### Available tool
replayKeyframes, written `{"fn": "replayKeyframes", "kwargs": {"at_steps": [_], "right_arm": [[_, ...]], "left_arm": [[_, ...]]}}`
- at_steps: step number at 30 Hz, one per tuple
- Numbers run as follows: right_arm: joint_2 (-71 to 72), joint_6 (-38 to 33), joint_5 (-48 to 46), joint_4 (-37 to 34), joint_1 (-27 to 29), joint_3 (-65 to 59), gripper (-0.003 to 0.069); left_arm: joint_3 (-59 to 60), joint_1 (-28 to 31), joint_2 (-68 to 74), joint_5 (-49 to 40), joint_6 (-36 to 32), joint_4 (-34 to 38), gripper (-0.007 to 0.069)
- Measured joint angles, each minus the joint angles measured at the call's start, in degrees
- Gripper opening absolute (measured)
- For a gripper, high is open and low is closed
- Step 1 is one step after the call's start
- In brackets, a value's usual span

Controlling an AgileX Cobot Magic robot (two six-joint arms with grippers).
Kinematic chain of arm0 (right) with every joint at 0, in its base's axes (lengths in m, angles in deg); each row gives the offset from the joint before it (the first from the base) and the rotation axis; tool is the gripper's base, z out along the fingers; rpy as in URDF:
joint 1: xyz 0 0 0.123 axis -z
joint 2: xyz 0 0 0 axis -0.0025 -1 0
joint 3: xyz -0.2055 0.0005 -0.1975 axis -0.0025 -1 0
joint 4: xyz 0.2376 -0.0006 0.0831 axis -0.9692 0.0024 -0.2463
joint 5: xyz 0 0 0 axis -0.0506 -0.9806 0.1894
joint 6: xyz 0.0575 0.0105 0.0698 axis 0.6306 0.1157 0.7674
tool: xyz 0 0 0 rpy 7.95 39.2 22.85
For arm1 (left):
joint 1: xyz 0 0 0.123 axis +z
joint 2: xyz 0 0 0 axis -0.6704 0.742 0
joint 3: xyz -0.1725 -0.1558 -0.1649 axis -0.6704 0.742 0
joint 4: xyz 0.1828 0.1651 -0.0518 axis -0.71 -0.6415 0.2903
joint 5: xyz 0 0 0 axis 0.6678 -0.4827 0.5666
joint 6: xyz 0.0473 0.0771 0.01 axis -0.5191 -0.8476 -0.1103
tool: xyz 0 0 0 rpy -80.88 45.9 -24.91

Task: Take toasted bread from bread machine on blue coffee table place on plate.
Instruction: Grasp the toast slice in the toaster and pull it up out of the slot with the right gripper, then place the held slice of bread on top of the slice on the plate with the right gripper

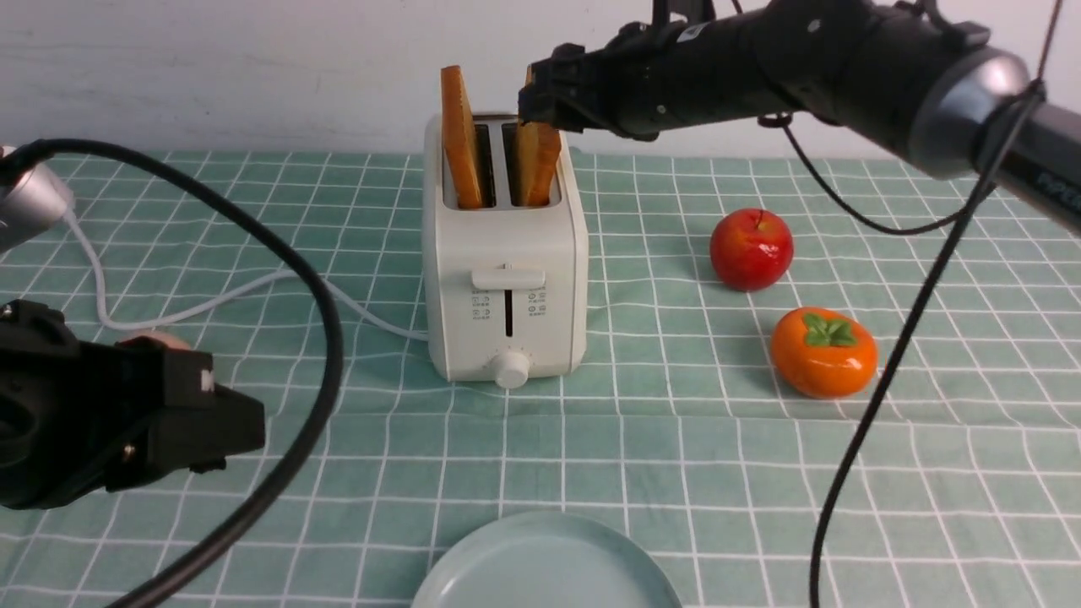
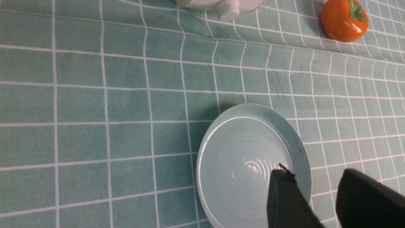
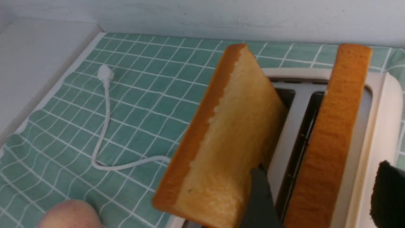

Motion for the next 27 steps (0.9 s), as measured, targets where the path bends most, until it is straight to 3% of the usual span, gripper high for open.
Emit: {"fn": "replayKeyframes", "kwargs": {"at_steps": [5, 9, 10, 19, 24, 27], "right_arm": [[-1.90, -0.18, 0.67, -1.09, 0.00, 0.18, 0.0365], [-0.71, -2.48, 0.31, -2.11, 0.00, 0.30, 0.0108], [-0.27, -2.99, 0.16, -2.24, 0.00, 0.30, 0.0077], [13.58, -11.33, -4.60, -0.92, 3.00, 1.34, 0.0083], [23.39, -9.26, -23.47, -0.07, 9.00, 1.86, 0.0083], [24.18, -6.45, -38.21, -0.33, 9.54, 1.62, 0.0083]], "left_arm": [[0.00, 0.00, 0.00, 0.00, 0.00, 0.00, 0.0238], [0.00, 0.00, 0.00, 0.00, 0.00, 0.00, 0.0238], [0.00, 0.00, 0.00, 0.00, 0.00, 0.00, 0.0238], [0.00, 0.00, 0.00, 0.11, 0.00, 0.00, 0.0238], [0.00, 0.00, 0.00, 0.31, 0.00, 0.00, 0.0238], [0.00, 0.00, 0.00, 1.28, 0.00, 0.00, 0.0238]]}}
